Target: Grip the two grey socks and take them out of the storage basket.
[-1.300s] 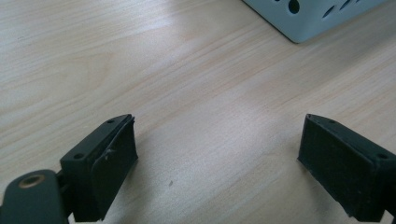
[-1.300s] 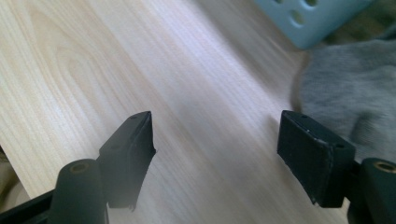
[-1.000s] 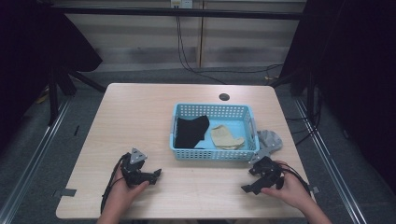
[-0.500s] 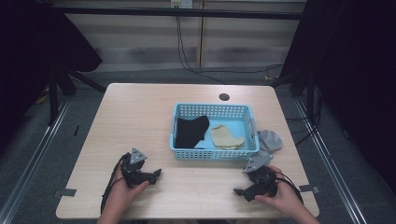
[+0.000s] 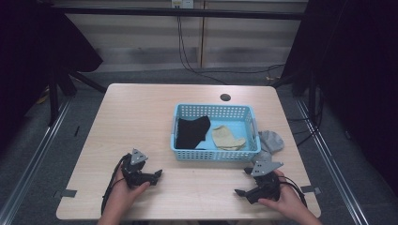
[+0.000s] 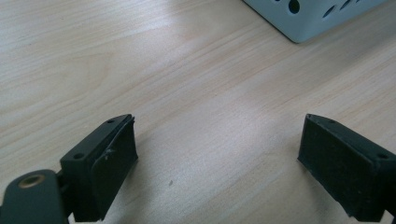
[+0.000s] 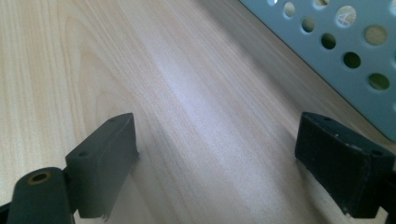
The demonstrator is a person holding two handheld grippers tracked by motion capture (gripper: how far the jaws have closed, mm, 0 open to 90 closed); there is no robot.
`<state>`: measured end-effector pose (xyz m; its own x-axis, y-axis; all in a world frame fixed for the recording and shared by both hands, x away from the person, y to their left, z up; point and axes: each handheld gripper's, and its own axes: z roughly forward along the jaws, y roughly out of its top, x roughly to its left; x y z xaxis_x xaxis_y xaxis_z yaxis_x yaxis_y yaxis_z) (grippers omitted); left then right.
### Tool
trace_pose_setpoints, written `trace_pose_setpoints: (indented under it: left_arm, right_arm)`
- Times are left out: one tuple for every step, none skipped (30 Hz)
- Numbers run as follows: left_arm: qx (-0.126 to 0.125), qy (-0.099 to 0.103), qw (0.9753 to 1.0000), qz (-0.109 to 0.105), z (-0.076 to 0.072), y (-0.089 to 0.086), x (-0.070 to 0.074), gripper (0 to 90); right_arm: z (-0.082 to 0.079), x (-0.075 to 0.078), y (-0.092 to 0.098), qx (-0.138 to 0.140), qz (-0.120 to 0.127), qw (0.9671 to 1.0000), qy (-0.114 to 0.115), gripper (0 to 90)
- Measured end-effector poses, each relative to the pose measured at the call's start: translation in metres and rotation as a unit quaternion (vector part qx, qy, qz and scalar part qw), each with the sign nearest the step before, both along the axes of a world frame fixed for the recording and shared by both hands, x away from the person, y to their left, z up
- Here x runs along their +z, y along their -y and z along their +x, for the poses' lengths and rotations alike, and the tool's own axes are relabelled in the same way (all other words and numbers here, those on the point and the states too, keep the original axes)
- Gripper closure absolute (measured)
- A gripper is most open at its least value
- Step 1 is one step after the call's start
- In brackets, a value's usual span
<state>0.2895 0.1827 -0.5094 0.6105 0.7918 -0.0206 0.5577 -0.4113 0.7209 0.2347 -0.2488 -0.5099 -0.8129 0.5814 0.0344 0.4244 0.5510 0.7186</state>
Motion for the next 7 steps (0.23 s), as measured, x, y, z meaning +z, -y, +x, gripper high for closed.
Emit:
trace_pose_setpoints:
  left_arm:
    - [0.0, 0.0, 1.0, 0.0, 0.0, 0.0001, 0.0, 10.7]
    - [0.0, 0.0, 1.0, 0.0, 0.0, 0.0, 0.0, 10.7]
    - [0.0, 0.0, 1.0, 0.0, 0.0, 0.0, 0.0, 10.7]
    - [0.0, 0.0, 1.0, 0.0, 0.0, 0.0, 0.0, 10.7]
    - [0.0, 0.0, 1.0, 0.0, 0.0, 0.0, 0.0, 10.7]
    - [0.0, 0.0, 1.0, 0.0, 0.0, 0.0, 0.0, 10.7]
    - [0.0, 0.0, 1.0, 0.0, 0.0, 0.0, 0.0, 10.7]
  right_arm:
    - [-0.0001, -0.0004, 0.0003, 0.0, 0.002, 1.0, 0.001, 12.3]
    - [0.0001, -0.0007, 0.0005, 0.001, 0.003, 1.0, 0.003, 12.3]
    - [0.0001, -0.0007, 0.0005, 0.001, 0.003, 1.0, 0.003, 12.3]
    - [0.0001, -0.0007, 0.0005, 0.001, 0.003, 1.0, 0.003, 12.3]
    - [0.0001, -0.0006, 0.0005, 0.001, 0.003, 1.0, 0.002, 12.3]
    - [0.0002, -0.0007, 0.0005, 0.002, 0.003, 1.0, 0.003, 12.3]
    - [0.0001, -0.0006, 0.0005, 0.001, 0.003, 1.0, 0.002, 12.3]
